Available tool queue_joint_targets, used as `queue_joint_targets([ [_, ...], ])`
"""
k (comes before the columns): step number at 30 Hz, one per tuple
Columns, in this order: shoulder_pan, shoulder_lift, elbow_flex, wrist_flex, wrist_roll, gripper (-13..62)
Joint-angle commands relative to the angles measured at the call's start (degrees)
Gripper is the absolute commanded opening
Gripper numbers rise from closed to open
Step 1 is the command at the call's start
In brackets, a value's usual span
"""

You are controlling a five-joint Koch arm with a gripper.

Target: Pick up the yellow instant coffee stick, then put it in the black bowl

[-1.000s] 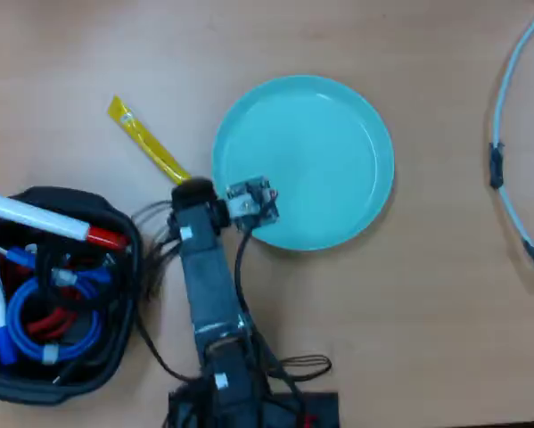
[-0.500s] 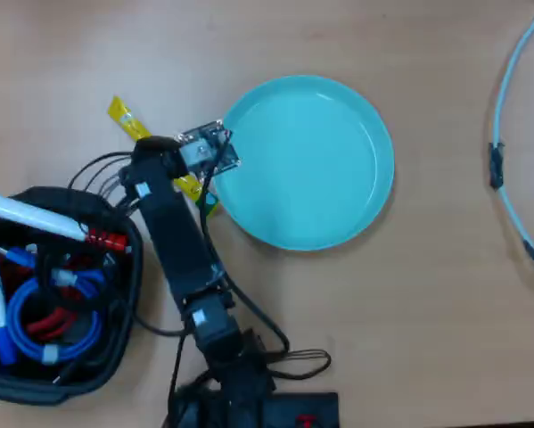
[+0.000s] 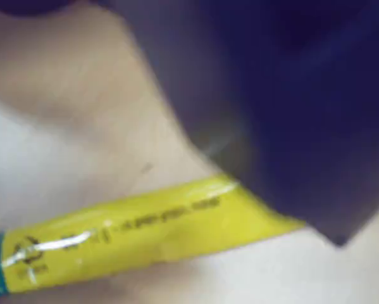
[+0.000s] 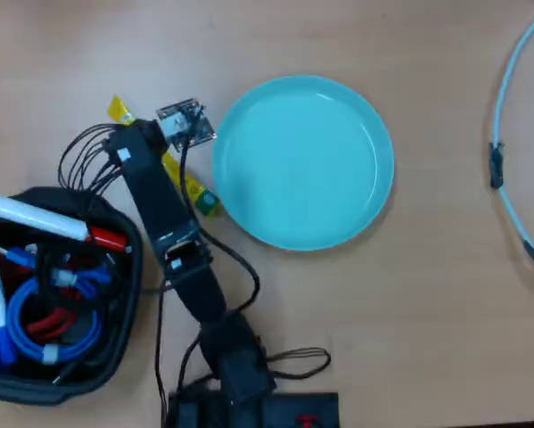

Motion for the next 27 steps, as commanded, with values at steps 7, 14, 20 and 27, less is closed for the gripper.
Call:
queue_joint_targets([
  [7, -0.35, -4.66, -8.61, 0.26, 7.47, 30.6],
  [14, -1.14, -8.79, -8.79, -1.58, 8.09, 30.6],
  [20, -1.23, -11.34, -8.96, -2.37, 8.0, 30.6],
  [27, -1.23, -12.92, -8.79, -2.29, 8.0, 30.4],
])
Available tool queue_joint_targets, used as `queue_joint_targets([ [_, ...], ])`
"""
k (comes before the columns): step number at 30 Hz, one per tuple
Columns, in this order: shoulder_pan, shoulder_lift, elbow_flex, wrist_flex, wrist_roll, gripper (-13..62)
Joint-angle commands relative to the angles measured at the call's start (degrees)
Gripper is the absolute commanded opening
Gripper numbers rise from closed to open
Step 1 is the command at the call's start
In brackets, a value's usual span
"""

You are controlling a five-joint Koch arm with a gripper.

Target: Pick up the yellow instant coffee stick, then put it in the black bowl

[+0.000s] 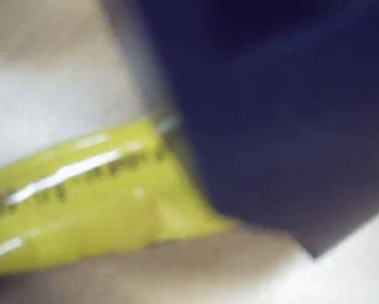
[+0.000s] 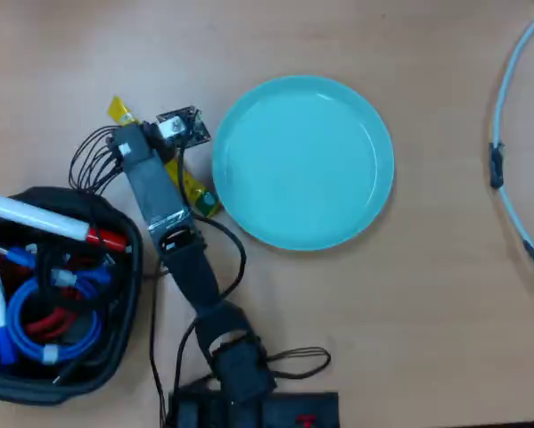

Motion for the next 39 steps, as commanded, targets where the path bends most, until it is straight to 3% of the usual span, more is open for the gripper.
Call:
queue_joint_targets([
  [1, -0.7, 0.26, -5.27, -0.7, 0.53, 30.4],
  [6, -0.7, -0.35, -5.19, -0.62, 0.62, 29.4],
  [8, -0.79, -0.7, -5.19, -0.62, 0.7, 25.8],
  [11, -0.79, -0.79, -5.19, -0.53, 0.7, 14.5],
  [15, -0.88, -0.79, -5.1, -0.09, 0.7, -7.8],
  [16, -0.88, -0.88, -5.01, -0.09, 0.62, -9.4],
  [18, -0.88, -0.88, -4.92, -0.09, 0.62, -6.0],
  [34, 0.35, 1.32, -8.44, -0.62, -0.97, -6.3],
  [39, 0.88, 4.48, -13.18, -0.7, -7.12, -6.3],
])
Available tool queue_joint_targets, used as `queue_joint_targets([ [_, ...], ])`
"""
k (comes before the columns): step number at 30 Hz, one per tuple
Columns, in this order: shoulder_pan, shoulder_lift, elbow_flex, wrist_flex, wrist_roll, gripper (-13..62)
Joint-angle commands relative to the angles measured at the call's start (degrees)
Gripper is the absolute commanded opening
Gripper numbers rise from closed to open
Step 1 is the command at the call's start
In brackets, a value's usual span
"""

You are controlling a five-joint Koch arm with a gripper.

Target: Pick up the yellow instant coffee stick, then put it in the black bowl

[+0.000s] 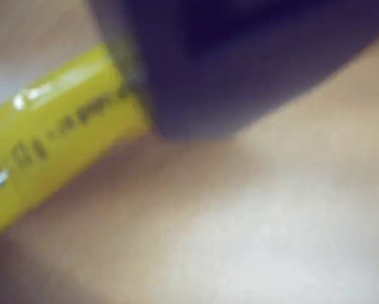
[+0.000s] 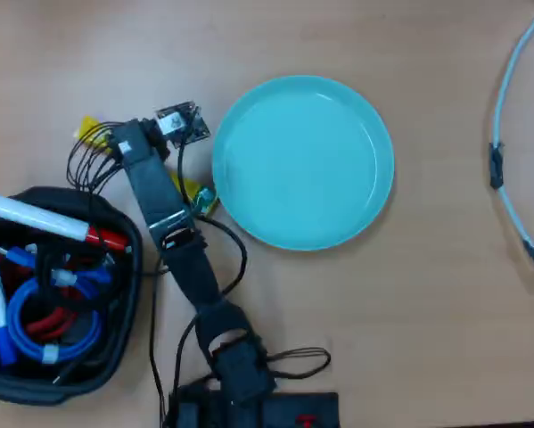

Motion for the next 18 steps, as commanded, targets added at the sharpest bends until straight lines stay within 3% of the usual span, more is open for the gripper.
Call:
queue_joint_targets([
  [1, 0.62, 5.8, -7.65, -0.62, -4.48, -6.3],
  [18, 3.52, 22.15, -7.12, 0.53, -10.72, -6.3],
])
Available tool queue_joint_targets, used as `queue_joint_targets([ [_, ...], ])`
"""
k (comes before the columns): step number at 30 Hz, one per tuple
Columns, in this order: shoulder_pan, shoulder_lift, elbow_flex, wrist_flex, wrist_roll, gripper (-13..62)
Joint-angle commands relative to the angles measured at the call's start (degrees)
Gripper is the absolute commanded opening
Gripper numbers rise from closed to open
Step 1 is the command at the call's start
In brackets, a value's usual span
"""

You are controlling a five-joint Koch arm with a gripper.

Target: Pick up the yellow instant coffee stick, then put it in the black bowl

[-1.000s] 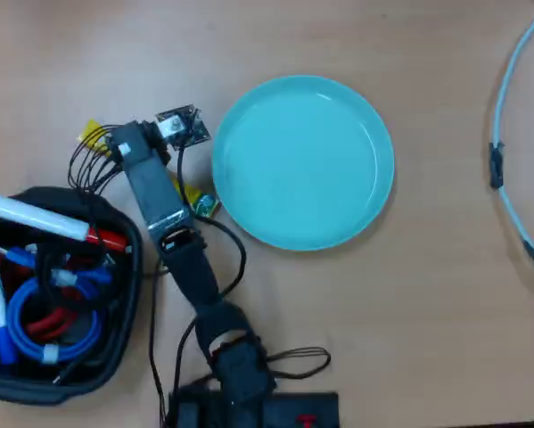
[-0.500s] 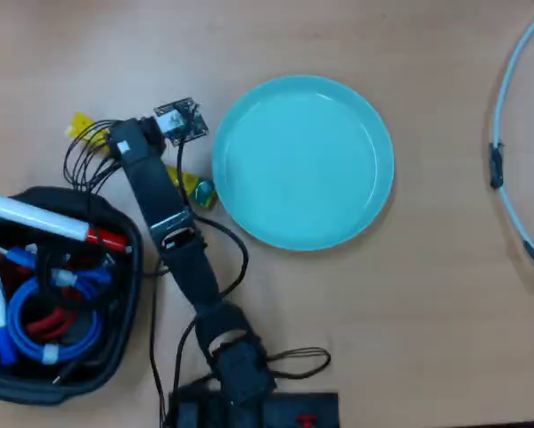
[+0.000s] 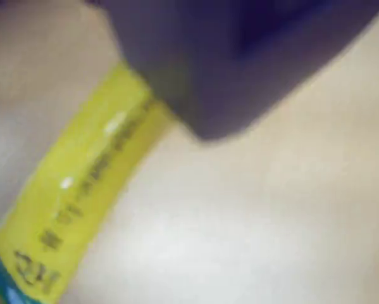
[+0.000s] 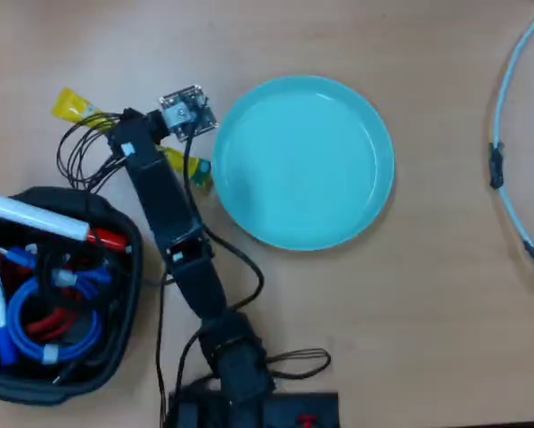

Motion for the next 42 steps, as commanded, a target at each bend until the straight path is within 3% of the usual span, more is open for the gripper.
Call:
queue_joint_targets([
  [1, 1.32, 9.4, -5.89, 1.41, -4.31, -6.3],
  [21, -4.57, 25.58, -5.8, 10.37, -17.14, -6.3],
  [42, -20.48, 25.93, -5.8, 10.99, -19.34, -6.3],
])
